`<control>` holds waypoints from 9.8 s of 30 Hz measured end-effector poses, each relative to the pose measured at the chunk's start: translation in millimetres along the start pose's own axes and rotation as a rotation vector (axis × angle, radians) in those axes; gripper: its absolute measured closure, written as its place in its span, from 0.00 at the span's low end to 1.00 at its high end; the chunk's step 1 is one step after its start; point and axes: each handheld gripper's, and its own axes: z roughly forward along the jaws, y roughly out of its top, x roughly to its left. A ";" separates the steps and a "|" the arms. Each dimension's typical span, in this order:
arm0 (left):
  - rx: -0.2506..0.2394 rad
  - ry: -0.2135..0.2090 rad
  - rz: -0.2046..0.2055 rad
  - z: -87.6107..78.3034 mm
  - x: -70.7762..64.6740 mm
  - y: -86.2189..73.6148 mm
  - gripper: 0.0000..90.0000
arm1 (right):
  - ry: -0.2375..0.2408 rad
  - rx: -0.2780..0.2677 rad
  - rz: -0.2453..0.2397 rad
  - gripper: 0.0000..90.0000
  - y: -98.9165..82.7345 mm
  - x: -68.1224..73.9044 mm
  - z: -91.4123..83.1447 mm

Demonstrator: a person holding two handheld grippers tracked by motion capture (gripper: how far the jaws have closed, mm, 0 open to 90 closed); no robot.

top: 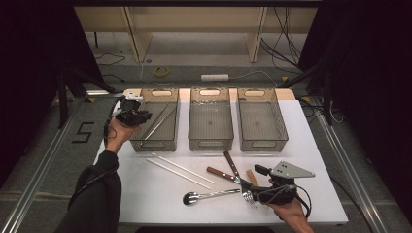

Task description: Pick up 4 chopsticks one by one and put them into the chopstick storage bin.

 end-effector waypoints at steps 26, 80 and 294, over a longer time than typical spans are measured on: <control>0.153 -0.241 0.421 -58.5 -77.5 -4.5 0.35 | 0.000 -0.005 -0.009 0.30 0.7 1.9 -2.0; 0.532 -0.377 0.874 -3.9 -140.6 -48.9 0.55 | 0.011 -0.006 -0.019 0.30 1.3 3.7 -2.4; 0.101 -0.040 -0.070 15.0 6.6 -12.1 0.93 | 0.008 0.003 -0.001 0.30 -0.5 0.3 -0.8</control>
